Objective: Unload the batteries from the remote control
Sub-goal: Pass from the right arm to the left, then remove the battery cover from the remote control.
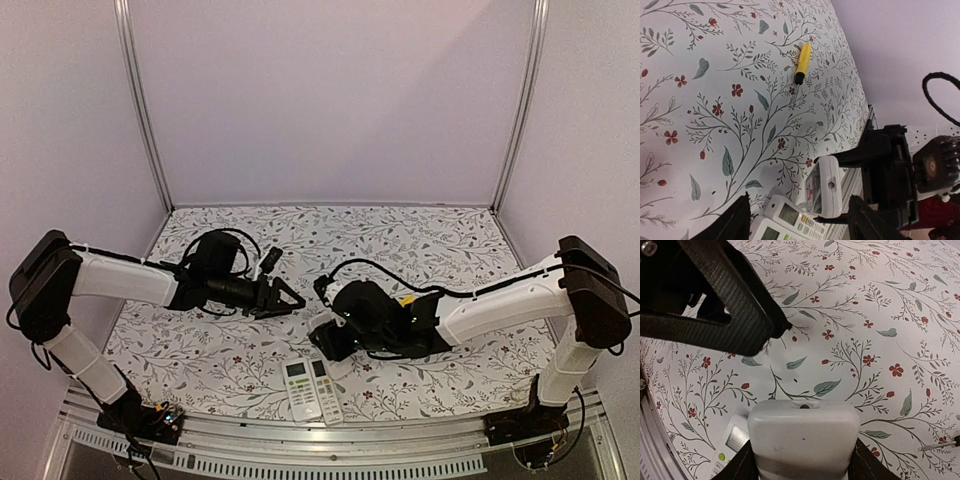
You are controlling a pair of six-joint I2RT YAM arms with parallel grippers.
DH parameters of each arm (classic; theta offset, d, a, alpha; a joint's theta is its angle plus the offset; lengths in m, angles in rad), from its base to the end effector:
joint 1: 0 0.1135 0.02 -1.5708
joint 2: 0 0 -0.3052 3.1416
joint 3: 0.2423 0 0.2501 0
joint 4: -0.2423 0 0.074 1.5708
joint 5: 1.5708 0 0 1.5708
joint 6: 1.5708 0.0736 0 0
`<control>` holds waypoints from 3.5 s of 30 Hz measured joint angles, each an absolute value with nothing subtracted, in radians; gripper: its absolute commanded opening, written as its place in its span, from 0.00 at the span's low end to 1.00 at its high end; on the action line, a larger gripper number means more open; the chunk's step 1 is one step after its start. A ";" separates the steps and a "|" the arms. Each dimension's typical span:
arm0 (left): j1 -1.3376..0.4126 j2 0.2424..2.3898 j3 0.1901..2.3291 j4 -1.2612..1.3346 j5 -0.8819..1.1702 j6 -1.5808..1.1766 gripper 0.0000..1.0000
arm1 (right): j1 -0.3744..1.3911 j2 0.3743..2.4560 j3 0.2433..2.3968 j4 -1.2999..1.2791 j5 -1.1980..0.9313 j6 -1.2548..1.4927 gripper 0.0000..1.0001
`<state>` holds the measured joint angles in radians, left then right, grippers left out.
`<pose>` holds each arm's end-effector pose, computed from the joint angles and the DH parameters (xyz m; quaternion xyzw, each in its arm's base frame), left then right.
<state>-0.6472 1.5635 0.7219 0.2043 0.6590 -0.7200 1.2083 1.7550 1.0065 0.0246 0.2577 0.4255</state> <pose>0.2365 -0.2352 0.1990 0.1148 0.8497 -0.4930 0.1476 0.1606 0.3705 0.1961 -0.2961 0.8559 0.2169 0.3643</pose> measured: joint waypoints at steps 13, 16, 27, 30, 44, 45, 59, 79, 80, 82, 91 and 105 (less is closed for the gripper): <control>-0.728 1.634 0.764 0.249 0.727 -0.764 0.52 | 1.213 1.755 1.007 0.024 0.259 0.398 0.55; -0.739 1.644 0.764 0.248 0.730 -0.768 0.49 | 1.218 1.755 1.012 0.021 0.260 0.394 0.55; -0.753 1.689 0.771 0.241 0.745 -0.770 0.36 | 1.230 1.771 1.034 0.014 0.261 0.377 0.55; -0.754 1.691 0.774 0.234 0.751 -0.768 0.30 | 1.230 1.778 1.044 0.012 0.265 0.375 0.55; -0.757 1.689 0.788 0.204 0.740 -0.772 0.00 | 1.230 1.769 1.028 0.017 0.290 0.403 0.87; -0.757 1.687 0.787 0.203 0.736 -0.772 0.00 | 1.230 1.759 1.016 0.017 0.293 0.408 0.89; -0.740 1.610 0.753 0.233 0.697 -0.810 0.00 | 1.230 1.541 0.884 0.044 0.291 0.507 0.99; -0.522 1.387 0.757 0.208 0.762 -0.701 0.00 | 1.099 1.289 0.715 0.156 0.214 0.663 0.99; -0.504 1.385 0.776 0.194 0.781 -0.679 0.00 | 1.076 1.283 0.703 0.167 0.197 0.668 0.99; -0.475 1.383 0.812 0.172 0.817 -0.636 0.00 | 1.040 1.275 0.688 0.185 0.168 0.675 0.99; -0.438 1.385 0.924 0.144 0.963 -0.517 0.00 | 0.942 1.229 0.657 0.239 0.042 0.678 0.99; -0.451 1.410 0.866 0.238 1.075 -0.506 0.00 | 0.935 1.346 0.760 0.284 -0.231 0.607 0.86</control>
<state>-0.4507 1.4101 0.8661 0.2379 1.0752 -0.5056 0.9352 1.3457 0.7605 0.2840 -0.2306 0.6075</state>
